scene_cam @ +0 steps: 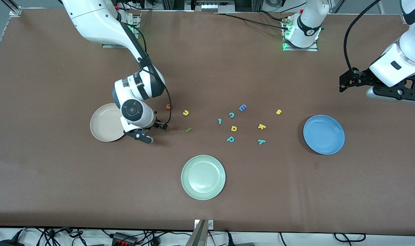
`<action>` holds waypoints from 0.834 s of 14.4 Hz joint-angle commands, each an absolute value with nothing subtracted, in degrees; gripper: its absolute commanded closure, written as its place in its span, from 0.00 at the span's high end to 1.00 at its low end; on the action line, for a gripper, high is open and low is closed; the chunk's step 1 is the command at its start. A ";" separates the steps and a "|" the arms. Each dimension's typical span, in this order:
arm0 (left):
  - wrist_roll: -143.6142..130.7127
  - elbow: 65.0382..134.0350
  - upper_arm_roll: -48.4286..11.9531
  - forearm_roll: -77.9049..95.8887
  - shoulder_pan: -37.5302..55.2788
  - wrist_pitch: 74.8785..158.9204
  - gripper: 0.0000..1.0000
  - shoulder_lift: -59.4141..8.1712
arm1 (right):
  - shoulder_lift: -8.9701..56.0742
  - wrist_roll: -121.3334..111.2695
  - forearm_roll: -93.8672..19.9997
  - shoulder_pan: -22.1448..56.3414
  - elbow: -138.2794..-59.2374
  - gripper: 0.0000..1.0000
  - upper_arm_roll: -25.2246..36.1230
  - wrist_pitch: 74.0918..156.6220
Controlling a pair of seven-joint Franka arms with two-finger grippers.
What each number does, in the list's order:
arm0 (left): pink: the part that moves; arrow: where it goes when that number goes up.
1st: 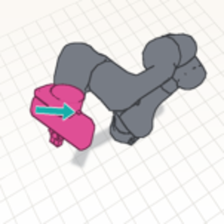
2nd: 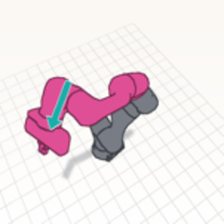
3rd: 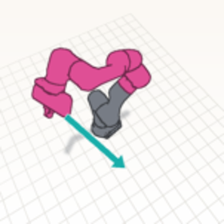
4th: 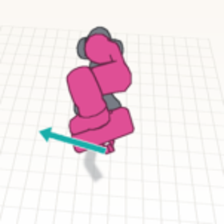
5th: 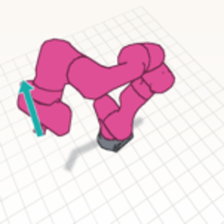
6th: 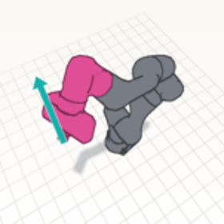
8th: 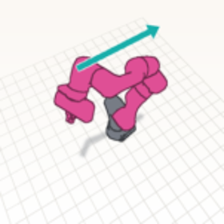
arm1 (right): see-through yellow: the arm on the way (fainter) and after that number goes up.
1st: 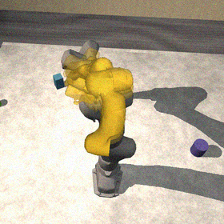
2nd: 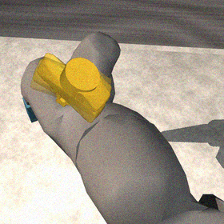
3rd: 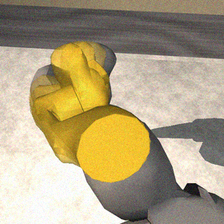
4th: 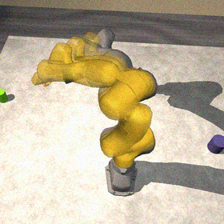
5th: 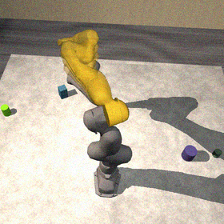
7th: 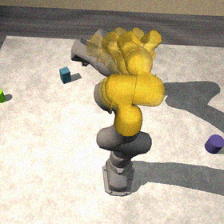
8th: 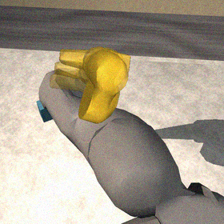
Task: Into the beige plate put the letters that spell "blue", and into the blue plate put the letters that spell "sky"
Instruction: 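Lower the right gripper onto the green q and close it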
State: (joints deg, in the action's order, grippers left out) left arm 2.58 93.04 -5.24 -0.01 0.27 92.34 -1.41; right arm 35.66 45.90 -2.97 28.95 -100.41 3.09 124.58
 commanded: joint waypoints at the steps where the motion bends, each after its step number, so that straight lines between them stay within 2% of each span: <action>1: 3.08 91.41 -5.19 -0.88 0.35 90.09 1.00 -1.67 | 36.12 47.02 -3.69 29.09 -101.42 1.00 3.25 126.91; 4: 3.43 91.41 -5.19 -0.88 0.35 90.00 1.00 -1.76 | 36.12 47.02 -3.69 28.92 -102.74 1.00 3.25 129.11; 7: 3.60 91.32 -5.19 -0.88 0.18 90.00 1.00 -1.76 | 36.12 48.07 -4.04 28.83 -103.44 0.90 3.25 130.95; 12: 3.52 90.70 -5.19 -0.79 0.53 90.00 1.00 -1.93 | 35.95 48.87 -4.04 29.00 -104.67 0.82 3.25 132.97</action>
State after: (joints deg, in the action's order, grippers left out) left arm 2.59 92.75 -5.24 -0.01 0.24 91.47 -1.41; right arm 36.72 47.92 -3.20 28.83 -103.01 3.25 131.28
